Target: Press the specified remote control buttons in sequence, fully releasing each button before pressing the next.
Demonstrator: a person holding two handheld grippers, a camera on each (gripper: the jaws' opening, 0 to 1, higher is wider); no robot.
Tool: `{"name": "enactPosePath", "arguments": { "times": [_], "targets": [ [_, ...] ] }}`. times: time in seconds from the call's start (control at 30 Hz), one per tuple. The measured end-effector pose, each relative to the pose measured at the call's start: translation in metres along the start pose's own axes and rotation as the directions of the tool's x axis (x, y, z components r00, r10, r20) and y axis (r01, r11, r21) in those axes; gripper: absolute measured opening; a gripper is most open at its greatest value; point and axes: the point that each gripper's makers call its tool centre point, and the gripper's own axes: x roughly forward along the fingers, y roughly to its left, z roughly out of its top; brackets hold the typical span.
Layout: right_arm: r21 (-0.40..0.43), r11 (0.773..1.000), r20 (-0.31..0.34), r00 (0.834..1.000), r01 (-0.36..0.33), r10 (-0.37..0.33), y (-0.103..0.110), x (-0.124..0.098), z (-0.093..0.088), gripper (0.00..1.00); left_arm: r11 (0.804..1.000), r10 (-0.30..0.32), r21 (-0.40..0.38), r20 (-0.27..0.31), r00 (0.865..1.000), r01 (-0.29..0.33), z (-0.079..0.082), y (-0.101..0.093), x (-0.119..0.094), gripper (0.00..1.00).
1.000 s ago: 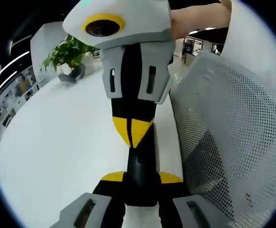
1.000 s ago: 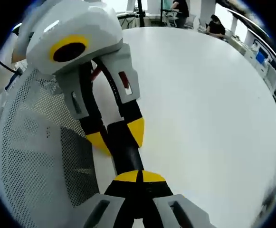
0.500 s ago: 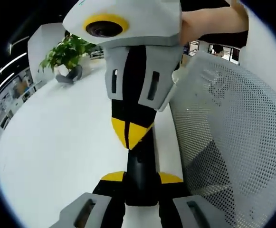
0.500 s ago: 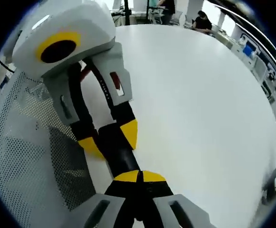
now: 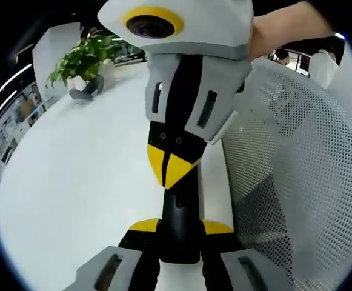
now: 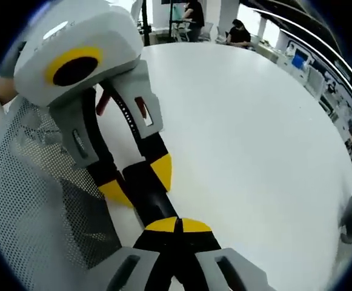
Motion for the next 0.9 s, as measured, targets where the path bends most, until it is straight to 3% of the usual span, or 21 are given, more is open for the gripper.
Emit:
{"name": "enactPosePath", "arguments": {
  "times": [0.17,0.37,0.67,0.9],
  "targets": [
    [0.032,0.999,0.014,1.0,-0.003,0.002,0.001,0.0,0.0,0.0,1.0,0.018,-0.016,0.014,1.0,-0.018,0.001,-0.002,-0.001,0.24],
    [-0.024,1.0,0.014,1.0,0.0,0.0,0.002,0.0,0.0,0.0,1.0,0.015,-0.008,0.017,1.0,-0.015,0.002,-0.002,-0.001,0.24],
    [-0.074,0.992,-0.001,0.995,-0.099,0.099,0.014,-0.008,-0.006,0.0,0.997,-0.066,0.049,0.102,0.993,0.062,0.002,-0.003,-0.003,0.24],
    [-0.139,0.986,-0.021,0.996,-0.091,0.089,0.016,-0.008,-0.008,0.0,0.996,-0.079,0.061,0.134,0.988,0.072,0.003,-0.004,-0.003,0.24]
  ]
}}
